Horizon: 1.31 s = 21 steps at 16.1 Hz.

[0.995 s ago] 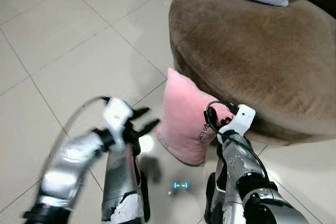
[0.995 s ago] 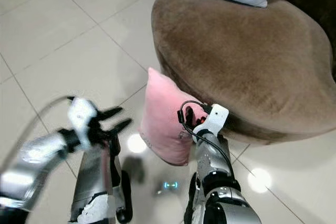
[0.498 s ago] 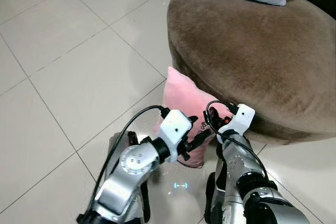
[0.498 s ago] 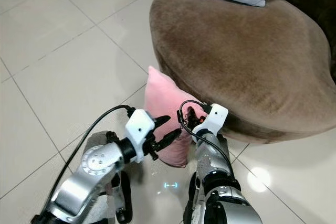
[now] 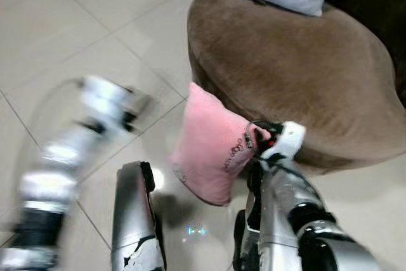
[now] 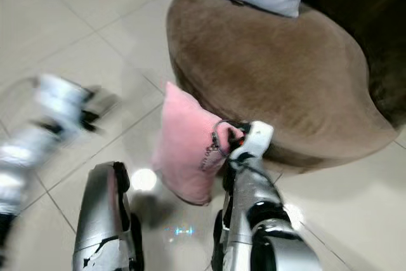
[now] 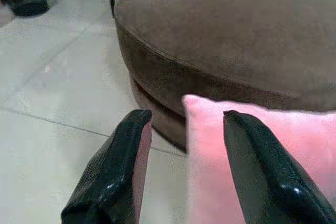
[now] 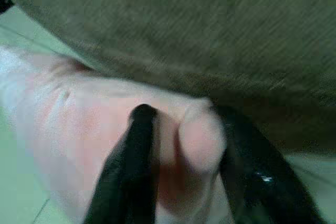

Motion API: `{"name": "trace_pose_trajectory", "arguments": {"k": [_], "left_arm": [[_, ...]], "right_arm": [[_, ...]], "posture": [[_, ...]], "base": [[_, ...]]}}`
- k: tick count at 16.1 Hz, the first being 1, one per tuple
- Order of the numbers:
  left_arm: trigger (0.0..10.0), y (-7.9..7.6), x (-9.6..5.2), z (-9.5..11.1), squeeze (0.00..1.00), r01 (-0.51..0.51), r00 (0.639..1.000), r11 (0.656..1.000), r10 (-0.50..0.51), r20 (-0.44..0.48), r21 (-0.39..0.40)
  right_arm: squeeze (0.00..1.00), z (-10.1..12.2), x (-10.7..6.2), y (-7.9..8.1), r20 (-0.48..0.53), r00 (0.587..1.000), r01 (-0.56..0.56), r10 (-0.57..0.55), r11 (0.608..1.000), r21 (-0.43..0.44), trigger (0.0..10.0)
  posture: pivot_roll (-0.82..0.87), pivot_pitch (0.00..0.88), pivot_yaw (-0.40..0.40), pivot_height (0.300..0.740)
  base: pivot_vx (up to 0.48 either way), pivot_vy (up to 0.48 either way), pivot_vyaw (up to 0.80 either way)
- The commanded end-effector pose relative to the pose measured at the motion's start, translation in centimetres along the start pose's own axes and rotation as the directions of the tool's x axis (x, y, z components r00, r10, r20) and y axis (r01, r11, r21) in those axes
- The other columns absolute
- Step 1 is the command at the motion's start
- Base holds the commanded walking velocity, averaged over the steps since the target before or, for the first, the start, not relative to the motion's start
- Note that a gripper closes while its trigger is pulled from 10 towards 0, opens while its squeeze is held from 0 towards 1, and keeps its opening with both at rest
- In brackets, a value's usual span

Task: Move the pillow to the sofa from floor

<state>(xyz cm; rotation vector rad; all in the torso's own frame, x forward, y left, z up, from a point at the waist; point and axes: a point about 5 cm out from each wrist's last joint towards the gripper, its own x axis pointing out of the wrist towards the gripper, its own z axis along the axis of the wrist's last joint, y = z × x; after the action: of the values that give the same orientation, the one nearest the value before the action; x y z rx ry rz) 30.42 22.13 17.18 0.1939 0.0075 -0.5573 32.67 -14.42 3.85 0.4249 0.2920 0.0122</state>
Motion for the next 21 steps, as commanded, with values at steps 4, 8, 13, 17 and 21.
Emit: {"name": "trace_pose_trajectory", "arguments": {"k": [4, 8, 13, 17, 21], "left_arm": [[10.0, -6.3, -0.5, -2.8, 0.00, 0.375, 0.922, 0.915, -0.385, -0.048, -0.146], [10.0, -6.3, -0.3, -2.8, 0.00, 0.416, 0.903, 0.897, -0.427, -0.050, -0.148], [10.0, -6.6, -0.2, -3.1, 0.00, 0.428, 0.897, 0.893, -0.439, -0.056, -0.142], [10.0, -6.7, -0.3, -3.2, 0.00, 0.433, 0.895, 0.888, -0.444, -0.047, -0.151], [10.0, -6.8, -0.4, -3.2, 0.00, 0.443, 0.890, 0.883, -0.454, -0.048, -0.153]], "right_arm": [[0.00, -0.9, 0.0, 0.7, -0.037, 0.999, -0.025, 0.026, 1.000, 0.009, 0.0], [0.00, -1.3, -0.1, 0.9, -0.044, 0.999, -0.023, 0.023, 1.000, 0.012, 0.0], [0.00, -1.6, -0.2, 0.6, -0.045, 0.999, -0.010, 0.011, 1.000, 0.020, 0.0], [1.00, -1.6, -0.4, 0.2, -0.039, 0.999, 0.015, -0.015, 1.000, 0.002, 10.0], [1.00, -1.5, -0.4, -0.2, -0.020, 0.999, 0.045, -0.044, 0.998, 0.046, 10.0]], "posture": [[0.23, 0.199, -0.040, 0.485], [0.24, 0.206, -0.029, 0.485], [0.24, 0.203, -0.021, 0.485], [0.24, 0.208, -0.019, 0.485], [0.24, 0.213, -0.018, 0.485]], "base": [[0.000, 0.000, 0.00], [0.000, 0.000, 0.00], [0.000, 0.000, 0.00], [0.000, 0.000, 0.00], [0.000, 0.000, 0.00]]}}
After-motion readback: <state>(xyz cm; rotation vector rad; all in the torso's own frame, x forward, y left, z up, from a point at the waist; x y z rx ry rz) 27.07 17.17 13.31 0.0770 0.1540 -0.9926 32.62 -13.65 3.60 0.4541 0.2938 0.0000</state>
